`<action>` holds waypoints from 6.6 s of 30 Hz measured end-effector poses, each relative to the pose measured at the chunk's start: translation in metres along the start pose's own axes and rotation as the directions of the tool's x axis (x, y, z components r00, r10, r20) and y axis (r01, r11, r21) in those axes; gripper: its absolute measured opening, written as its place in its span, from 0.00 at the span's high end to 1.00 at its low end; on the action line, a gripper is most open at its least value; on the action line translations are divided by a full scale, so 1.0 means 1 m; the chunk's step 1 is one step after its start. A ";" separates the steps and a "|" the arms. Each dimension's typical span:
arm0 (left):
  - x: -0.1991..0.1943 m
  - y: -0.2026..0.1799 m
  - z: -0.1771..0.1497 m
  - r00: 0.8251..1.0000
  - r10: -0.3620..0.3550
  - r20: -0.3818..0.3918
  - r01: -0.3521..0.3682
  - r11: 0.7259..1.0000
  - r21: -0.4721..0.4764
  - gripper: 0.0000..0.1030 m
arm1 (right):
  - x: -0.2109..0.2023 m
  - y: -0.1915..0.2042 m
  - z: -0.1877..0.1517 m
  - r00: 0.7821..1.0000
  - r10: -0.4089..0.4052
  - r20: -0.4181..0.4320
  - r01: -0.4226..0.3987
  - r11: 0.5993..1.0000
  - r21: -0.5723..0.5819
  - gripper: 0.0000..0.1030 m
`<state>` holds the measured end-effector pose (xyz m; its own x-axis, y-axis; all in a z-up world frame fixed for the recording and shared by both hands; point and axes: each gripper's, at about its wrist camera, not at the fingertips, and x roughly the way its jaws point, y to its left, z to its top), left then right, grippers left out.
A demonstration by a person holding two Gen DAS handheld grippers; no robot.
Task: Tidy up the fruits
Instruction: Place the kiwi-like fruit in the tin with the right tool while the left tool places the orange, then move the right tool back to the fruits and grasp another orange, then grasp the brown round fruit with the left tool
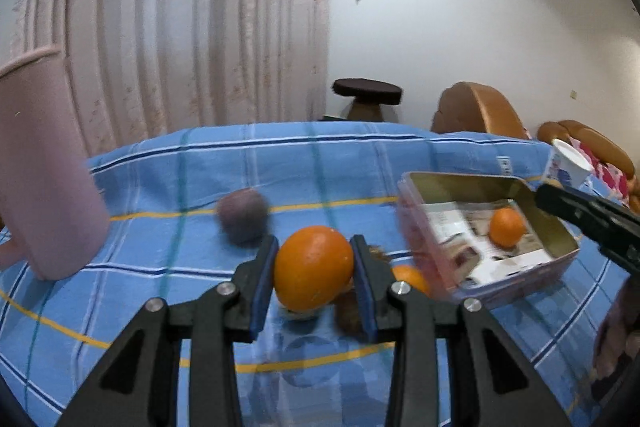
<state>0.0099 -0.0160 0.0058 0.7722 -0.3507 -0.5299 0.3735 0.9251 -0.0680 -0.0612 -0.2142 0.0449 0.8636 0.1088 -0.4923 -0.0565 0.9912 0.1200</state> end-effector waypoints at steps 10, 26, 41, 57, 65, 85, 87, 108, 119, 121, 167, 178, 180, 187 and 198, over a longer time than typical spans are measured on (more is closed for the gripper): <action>0.021 -0.073 0.013 0.997 -0.076 -0.020 0.077 0.995 0.059 0.63 | -0.005 -0.075 0.012 0.995 -0.101 0.018 0.099 0.989 0.107 0.73; 0.064 -0.143 0.015 0.988 -0.096 -0.125 0.106 0.991 0.082 0.63 | 0.030 -0.096 0.001 0.987 -0.112 -0.114 0.122 0.989 0.086 0.73; 0.075 -0.149 0.014 0.981 -0.061 -0.182 0.079 0.992 0.096 0.62 | 0.046 -0.101 -0.007 0.984 -0.038 -0.175 0.065 0.987 0.150 0.73; 0.053 -0.153 0.013 0.997 0.012 -0.082 -0.003 0.993 0.117 0.02 | 0.017 -0.112 0.002 0.997 -0.072 -0.033 0.078 0.969 0.235 0.33; 0.046 -0.144 0.014 0.998 0.040 -0.053 -0.034 0.993 0.113 0.00 | 0.016 -0.114 -0.001 0.996 -0.090 -0.026 0.094 0.966 0.241 0.33; 0.025 -0.100 0.006 0.996 0.072 -0.047 -0.069 0.996 0.058 0.00 | 0.011 -0.100 -0.007 0.987 -0.159 -0.006 0.157 0.969 0.188 0.33; 0.022 -0.094 0.005 0.996 0.076 -0.044 -0.073 0.996 0.054 0.00 | 0.010 -0.097 -0.008 0.986 -0.166 -0.002 0.164 0.969 0.183 0.33; -0.002 -0.015 0.001 0.988 0.146 -0.042 -0.144 0.988 0.055 0.00 | -0.012 -0.027 -0.023 0.991 -0.132 0.019 0.130 0.988 0.087 0.33; -0.008 0.060 0.001 0.969 0.236 -0.075 -0.240 0.969 -0.061 0.00 | 0.002 0.036 -0.034 0.999 -0.014 -0.050 0.016 0.999 0.045 0.58; -0.011 0.068 0.000 0.967 0.244 -0.072 -0.249 0.965 -0.076 0.00 | 0.007 0.048 -0.038 0.996 0.042 -0.079 -0.038 0.997 0.063 0.58; -0.008 0.080 -0.006 0.959 0.250 -0.130 -0.255 0.967 -0.021 0.00 | 0.091 0.061 -0.030 0.947 0.115 -0.299 -0.087 0.990 0.107 0.60; -0.005 0.073 -0.009 0.960 0.243 -0.140 -0.241 0.970 0.033 0.00 | 0.123 0.069 -0.026 0.907 0.188 -0.376 -0.151 0.981 0.126 0.60; -0.005 0.073 -0.009 0.963 0.231 -0.140 -0.229 0.973 0.032 0.00 | 0.121 0.072 -0.027 0.904 0.189 -0.384 -0.161 0.981 0.105 0.64; -0.010 0.062 -0.011 0.985 0.117 -0.126 -0.118 0.993 0.004 0.00 | 0.087 0.055 -0.017 0.933 0.203 -0.296 -0.172 0.977 0.128 0.64; 0.019 0.011 -0.025 0.957 0.122 -0.265 -0.147 0.986 -0.078 0.13 | 0.049 0.031 -0.011 0.967 0.157 -0.202 -0.149 0.987 0.053 0.64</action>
<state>0.0158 -0.0089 -0.0265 0.6481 -0.1843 -0.7389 0.2143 0.9752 -0.0552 -0.0259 -0.1769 0.0149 0.7245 0.2757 -0.6317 -0.1577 0.9585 0.2374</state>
